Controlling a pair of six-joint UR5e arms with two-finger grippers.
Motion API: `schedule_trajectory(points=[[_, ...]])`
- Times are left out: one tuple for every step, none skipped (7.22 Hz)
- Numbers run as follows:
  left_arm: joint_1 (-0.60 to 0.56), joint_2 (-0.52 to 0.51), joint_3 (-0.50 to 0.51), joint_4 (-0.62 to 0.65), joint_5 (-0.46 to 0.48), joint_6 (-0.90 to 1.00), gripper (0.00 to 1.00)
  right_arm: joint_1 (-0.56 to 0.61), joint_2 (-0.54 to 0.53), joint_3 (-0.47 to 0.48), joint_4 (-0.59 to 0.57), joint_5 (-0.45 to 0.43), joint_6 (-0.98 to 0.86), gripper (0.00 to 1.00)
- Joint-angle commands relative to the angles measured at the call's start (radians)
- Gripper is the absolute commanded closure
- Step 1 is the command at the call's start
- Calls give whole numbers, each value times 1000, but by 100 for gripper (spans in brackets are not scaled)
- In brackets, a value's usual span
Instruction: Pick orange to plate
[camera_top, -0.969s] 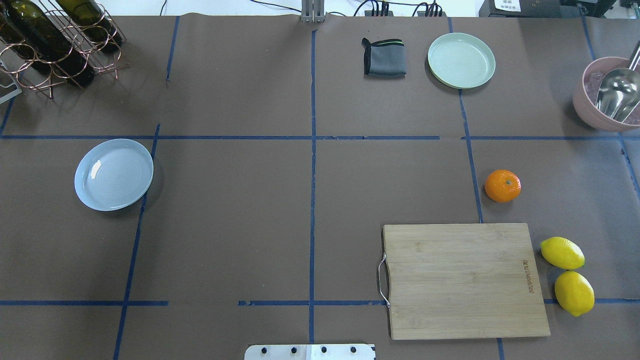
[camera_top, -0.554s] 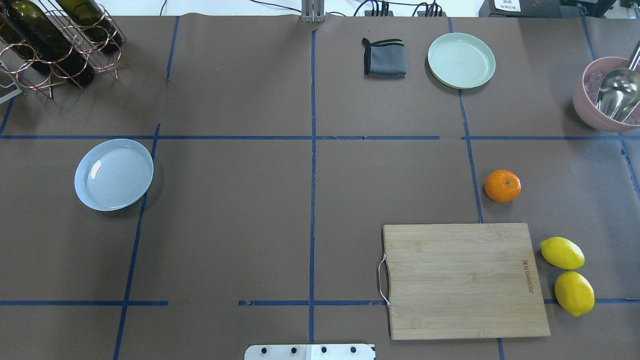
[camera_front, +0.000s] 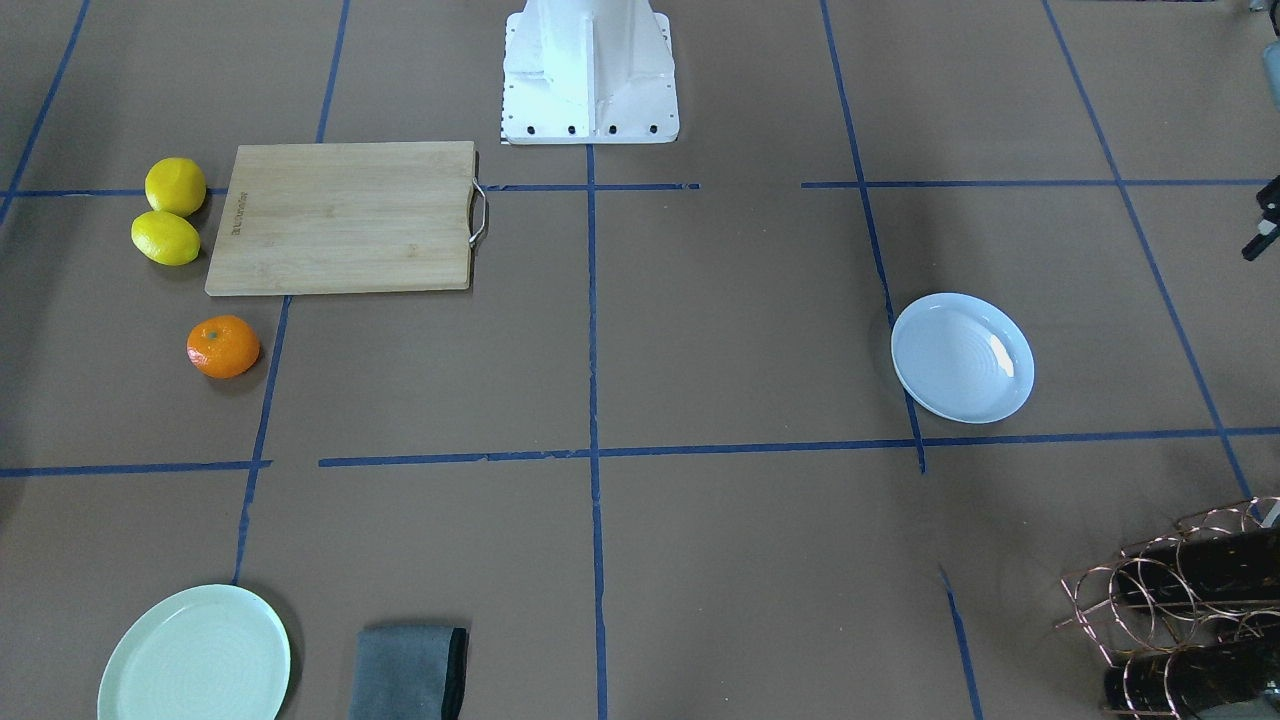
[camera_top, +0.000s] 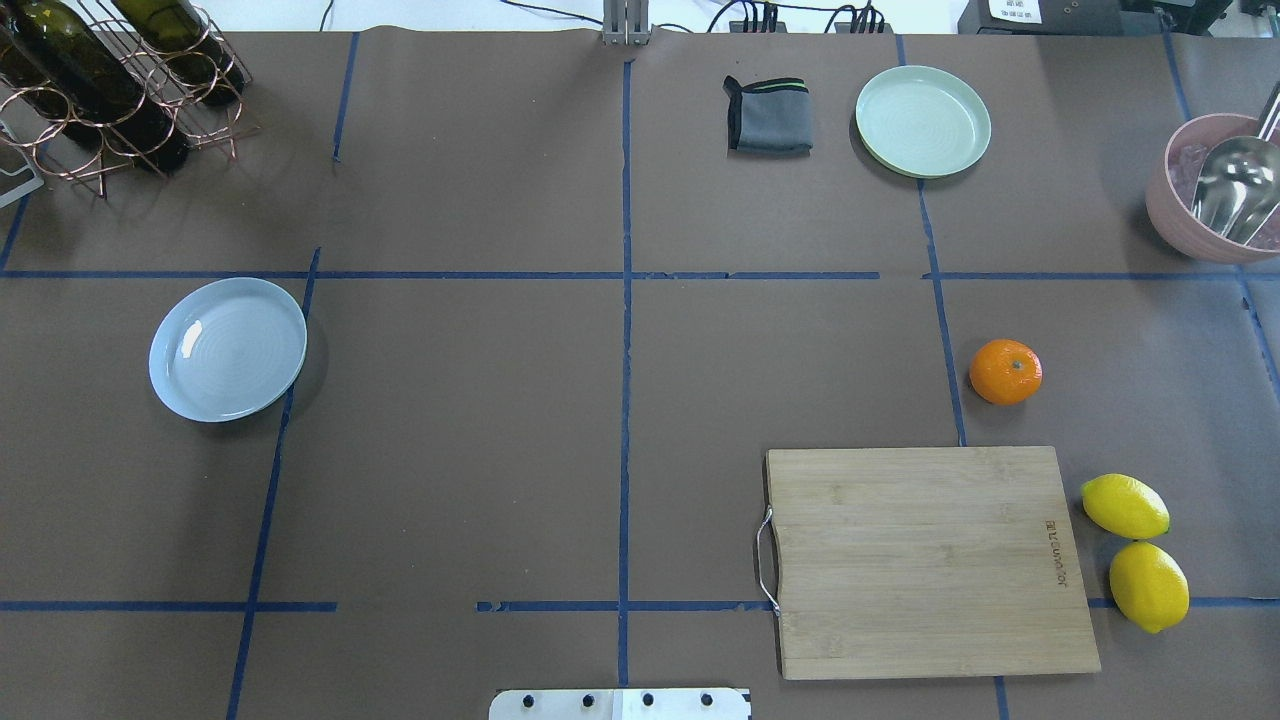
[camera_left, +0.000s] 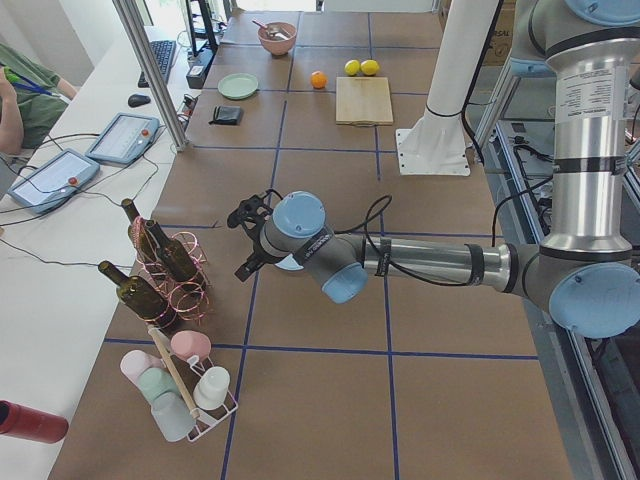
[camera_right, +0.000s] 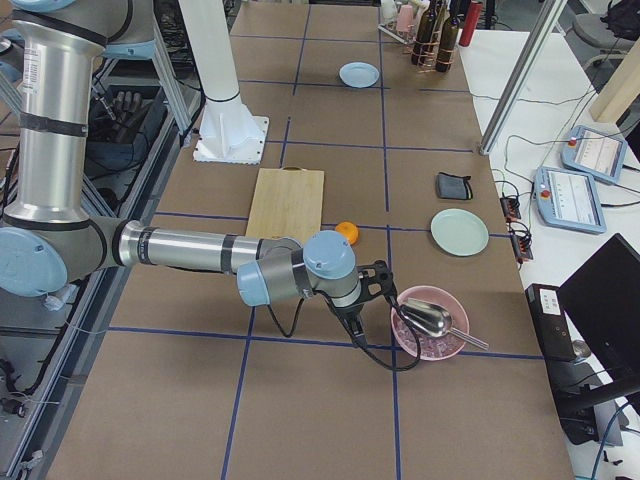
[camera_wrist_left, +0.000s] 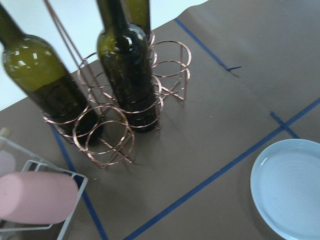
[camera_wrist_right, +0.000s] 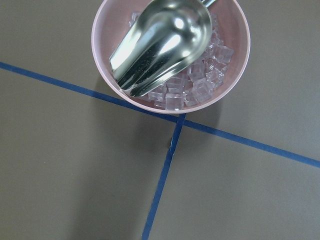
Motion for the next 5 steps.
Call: schedule_trajectory(points=[[189,2,16,-76,148,-347,0,-1,-27,-12,53,13,3,0],[275,2,22,-111,230,-550,15,1,-29,-14,54,15,3,0],[367,2,28,-128,342,-713,29,1,-41,-14,57,15,1,0],[427,2,53,-157,425,-781,32,1,-44,-14,58,13,0,0],[455,-1,97,-206,459,-800,31,1,-45,-14,58,13,0,0]])
